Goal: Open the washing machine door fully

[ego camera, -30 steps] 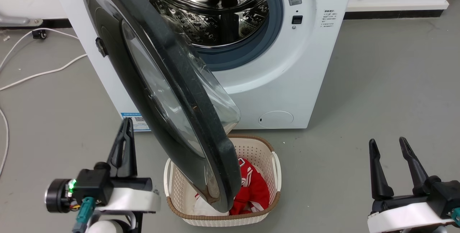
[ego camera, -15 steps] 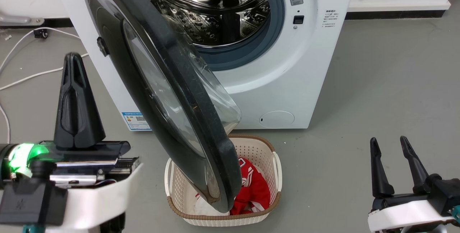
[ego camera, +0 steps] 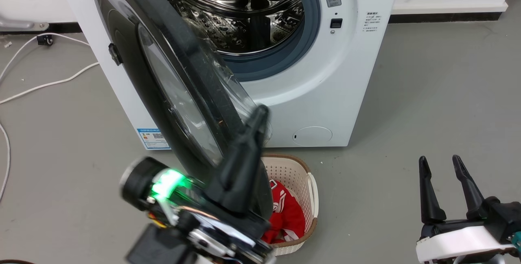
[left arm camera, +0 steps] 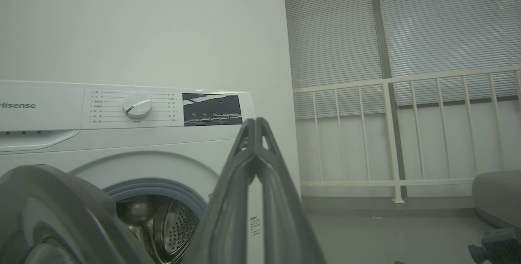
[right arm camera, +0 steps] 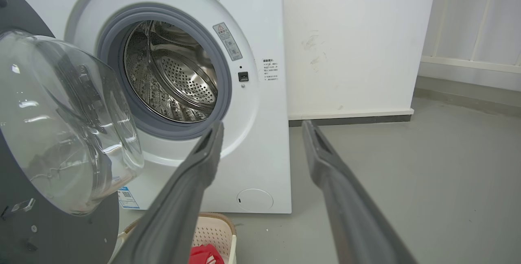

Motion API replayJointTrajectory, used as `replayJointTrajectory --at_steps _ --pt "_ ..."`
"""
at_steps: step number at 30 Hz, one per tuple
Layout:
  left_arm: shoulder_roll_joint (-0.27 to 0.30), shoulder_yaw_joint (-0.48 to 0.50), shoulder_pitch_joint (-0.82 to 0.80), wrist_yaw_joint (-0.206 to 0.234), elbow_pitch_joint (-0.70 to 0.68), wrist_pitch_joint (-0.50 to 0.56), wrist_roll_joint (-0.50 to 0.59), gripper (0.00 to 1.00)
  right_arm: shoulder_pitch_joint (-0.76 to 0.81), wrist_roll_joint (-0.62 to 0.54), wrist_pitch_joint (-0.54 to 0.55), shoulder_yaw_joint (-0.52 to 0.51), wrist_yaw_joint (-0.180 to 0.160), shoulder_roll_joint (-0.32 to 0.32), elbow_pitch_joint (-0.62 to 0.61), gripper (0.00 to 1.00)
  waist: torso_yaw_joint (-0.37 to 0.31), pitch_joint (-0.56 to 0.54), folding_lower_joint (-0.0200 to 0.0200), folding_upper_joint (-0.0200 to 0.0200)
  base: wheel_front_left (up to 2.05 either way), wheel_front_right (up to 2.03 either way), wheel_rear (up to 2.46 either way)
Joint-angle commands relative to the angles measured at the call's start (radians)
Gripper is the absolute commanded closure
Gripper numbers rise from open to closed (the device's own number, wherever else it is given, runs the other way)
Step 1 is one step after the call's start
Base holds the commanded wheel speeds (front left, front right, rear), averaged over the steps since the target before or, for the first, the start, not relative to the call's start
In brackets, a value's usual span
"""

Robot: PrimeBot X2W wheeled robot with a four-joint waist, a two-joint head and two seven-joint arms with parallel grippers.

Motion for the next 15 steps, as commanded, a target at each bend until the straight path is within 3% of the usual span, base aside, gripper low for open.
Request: replayJointTrajectory --at_steps 1,15 --pt "0.001 -0.043 0.03 -0.007 0.019 0.03 -0.013 1.0 -0.01 0.002 0.0 0.001 -0.001 0.003 0.004 0.0 0.002 -0.003 0.0 0.0 0.0 0.0 0.0" --pt "0.044 -0.148 0.201 0.002 0.209 0.196 -0.06 1.0 0.012 0.009 0.017 0.01 -0.001 0.003 0.002 0.0 0.016 -0.015 0.0 0.0 0.0 0.0 0.0"
